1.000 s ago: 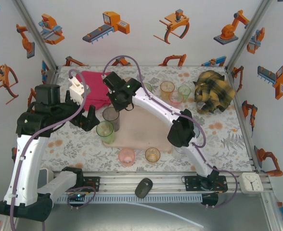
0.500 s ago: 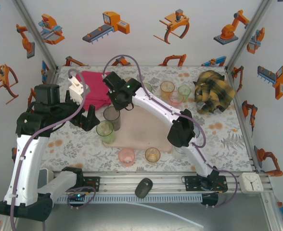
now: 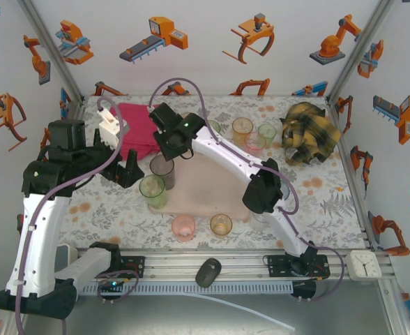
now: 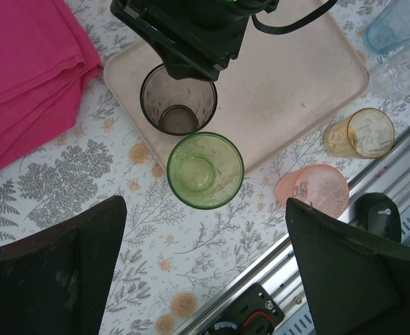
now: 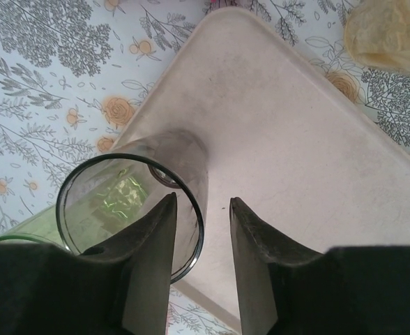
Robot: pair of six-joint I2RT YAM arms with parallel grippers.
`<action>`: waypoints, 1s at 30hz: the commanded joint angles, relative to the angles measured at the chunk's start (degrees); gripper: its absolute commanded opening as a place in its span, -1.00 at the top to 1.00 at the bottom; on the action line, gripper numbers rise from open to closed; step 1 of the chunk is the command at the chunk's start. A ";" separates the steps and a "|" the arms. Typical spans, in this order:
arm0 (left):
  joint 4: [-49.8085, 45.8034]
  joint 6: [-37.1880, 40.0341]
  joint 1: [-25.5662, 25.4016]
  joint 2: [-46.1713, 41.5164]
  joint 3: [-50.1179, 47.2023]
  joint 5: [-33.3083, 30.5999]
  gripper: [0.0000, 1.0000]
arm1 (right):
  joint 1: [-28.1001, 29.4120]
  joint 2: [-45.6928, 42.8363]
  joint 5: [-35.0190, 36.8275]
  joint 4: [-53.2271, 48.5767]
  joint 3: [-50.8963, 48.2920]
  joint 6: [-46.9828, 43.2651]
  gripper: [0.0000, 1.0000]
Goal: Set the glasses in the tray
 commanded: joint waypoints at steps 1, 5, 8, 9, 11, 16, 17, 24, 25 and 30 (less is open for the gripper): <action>-1.30 0.56 0.30 -0.07 1.88 -0.59 -0.77 | 0.18 -1.49 0.12 0.88 2.61 -1.30 0.21; -0.95 0.41 0.30 0.03 1.51 -0.99 -0.89 | -0.12 -2.85 -1.17 0.54 2.99 -1.18 0.18; -0.88 0.56 0.37 0.02 1.02 -1.49 -0.91 | -0.12 -4.12 -1.14 0.25 2.56 -1.23 0.17; -0.88 0.71 0.30 -0.04 0.97 -1.77 -0.91 | -0.14 -4.66 -0.92 0.22 2.27 -1.21 0.17; -1.08 1.07 0.30 -0.26 0.87 -2.15 -0.92 | -0.19 -5.73 -0.49 0.10 2.22 -1.16 0.17; -2.07 3.00 0.30 -1.14 0.52 -1.46 -0.96 | -0.93 -9.94 1.19 -2.79 2.55 -0.58 0.16; -2.04 3.11 0.30 -1.44 0.20 -1.74 -0.98 | -1.28 -11.76 1.39 -3.14 1.93 -0.25 0.16; -1.76 3.96 0.30 -2.85 -1.00 -3.87 -0.94 | -1.84 -30.08 9.11 -4.11 -14.19 0.49 0.16; -1.89 4.14 0.30 -2.92 -1.11 -3.96 -0.94 | -1.93 -32.83 9.94 -3.80 -17.39 1.10 0.16; -2.28 4.43 0.30 -3.50 -1.82 -3.26 -0.94 | -2.29 -48.41 13.63 -2.72 -35.64 5.67 0.16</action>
